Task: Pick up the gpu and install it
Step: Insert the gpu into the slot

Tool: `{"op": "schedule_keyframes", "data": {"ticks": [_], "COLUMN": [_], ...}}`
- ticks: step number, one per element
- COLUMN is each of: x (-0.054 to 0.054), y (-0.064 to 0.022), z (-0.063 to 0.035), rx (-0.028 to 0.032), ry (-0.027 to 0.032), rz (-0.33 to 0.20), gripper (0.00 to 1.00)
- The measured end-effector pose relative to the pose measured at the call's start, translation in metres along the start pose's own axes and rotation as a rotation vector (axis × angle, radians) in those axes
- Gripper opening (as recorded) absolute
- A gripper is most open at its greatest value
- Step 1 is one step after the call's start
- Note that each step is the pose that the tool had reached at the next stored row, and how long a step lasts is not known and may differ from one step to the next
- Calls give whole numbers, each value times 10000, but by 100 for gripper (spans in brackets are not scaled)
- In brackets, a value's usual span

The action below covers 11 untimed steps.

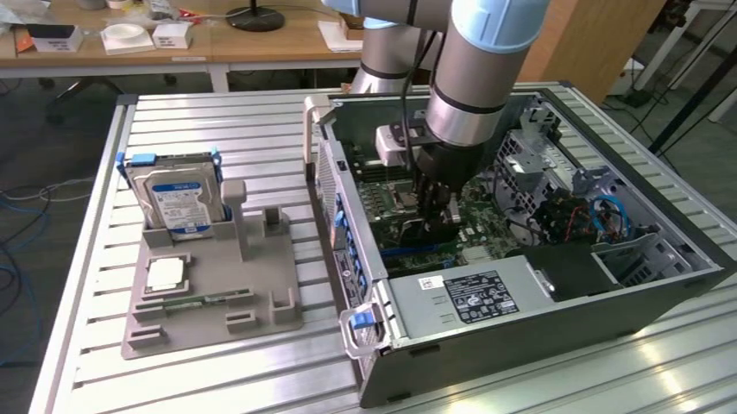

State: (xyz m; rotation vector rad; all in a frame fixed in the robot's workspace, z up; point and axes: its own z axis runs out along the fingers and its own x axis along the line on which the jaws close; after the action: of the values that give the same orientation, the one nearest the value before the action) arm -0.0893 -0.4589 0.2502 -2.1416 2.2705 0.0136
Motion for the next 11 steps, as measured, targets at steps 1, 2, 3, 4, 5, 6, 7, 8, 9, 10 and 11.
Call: {"op": "schedule_keyframes", "data": {"ticks": [1, 2, 3, 4, 5, 6, 7, 8, 9, 10, 11], "x": [-1, -3, -4, -4, -5, -5, -7, -8, -8, -8, -8], "y": [0, 0, 1, 1, 1, 1, 1, 1, 1, 1, 1], "z": [3, 10, 17, 24, 31, 39, 42, 44, 46, 47, 47], "rx": [0, 0, 1, 1, 2, 6, 5, 5, 6, 7, 7], "ry": [2, 0, -1, 3, 10, 5, 5, 2, -2, -3, -2], "rz": [0, 0, 0, 0, 0, -1, 0, -1, 0, 0, 0], "gripper": [26, 26, 26, 26, 26, 26, 26, 26, 26, 26, 26]}}
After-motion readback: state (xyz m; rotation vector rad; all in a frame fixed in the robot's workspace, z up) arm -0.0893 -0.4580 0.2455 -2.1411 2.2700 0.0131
